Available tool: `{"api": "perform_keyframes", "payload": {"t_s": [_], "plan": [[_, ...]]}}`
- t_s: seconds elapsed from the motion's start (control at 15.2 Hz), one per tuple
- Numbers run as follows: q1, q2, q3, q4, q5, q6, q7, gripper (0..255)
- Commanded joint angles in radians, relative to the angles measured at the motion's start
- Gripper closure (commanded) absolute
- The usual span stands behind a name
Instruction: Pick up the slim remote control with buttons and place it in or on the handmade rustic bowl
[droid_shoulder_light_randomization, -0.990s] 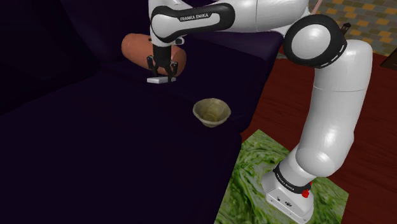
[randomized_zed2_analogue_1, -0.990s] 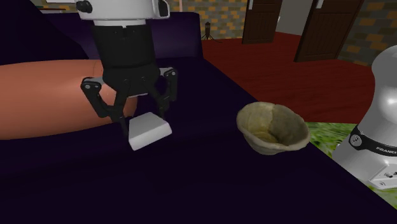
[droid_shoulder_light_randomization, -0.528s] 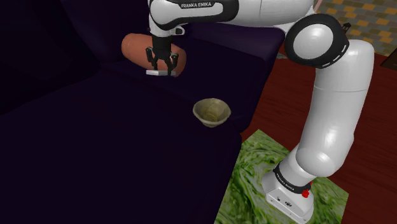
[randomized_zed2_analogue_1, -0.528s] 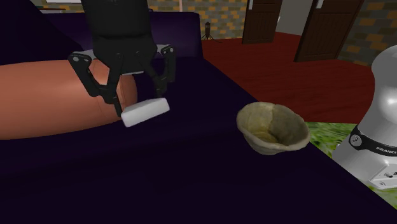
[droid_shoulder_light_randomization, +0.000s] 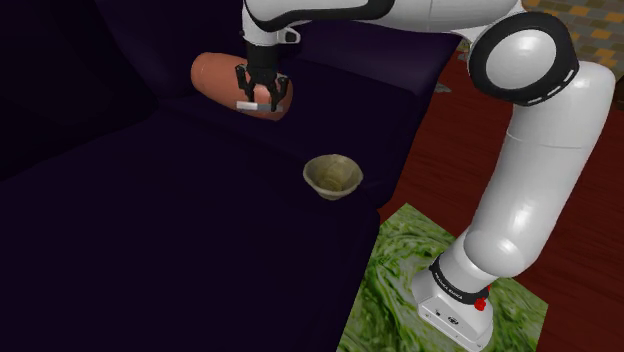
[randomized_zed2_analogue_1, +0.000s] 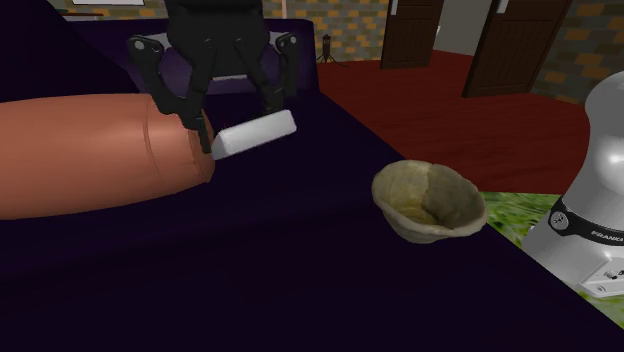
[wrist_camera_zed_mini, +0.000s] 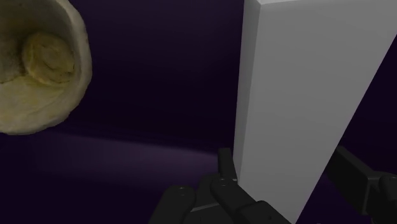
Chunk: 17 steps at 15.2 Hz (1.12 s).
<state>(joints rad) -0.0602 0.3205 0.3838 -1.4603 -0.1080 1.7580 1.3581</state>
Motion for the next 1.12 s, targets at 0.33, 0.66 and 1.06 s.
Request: {"api": "perform_keyframes", "payload": {"t_s": [0.33,0.66,1.06], "plan": [[-0.072,-0.328,-0.003,-0.410,0.123,0.105,-0.081,255],[-0.080,-0.544,-0.034,-0.632,0.200,0.122,-0.151,255],[-0.061,-0.798,-0.087,-0.856,0.260,0.094,-0.225,255]]}}
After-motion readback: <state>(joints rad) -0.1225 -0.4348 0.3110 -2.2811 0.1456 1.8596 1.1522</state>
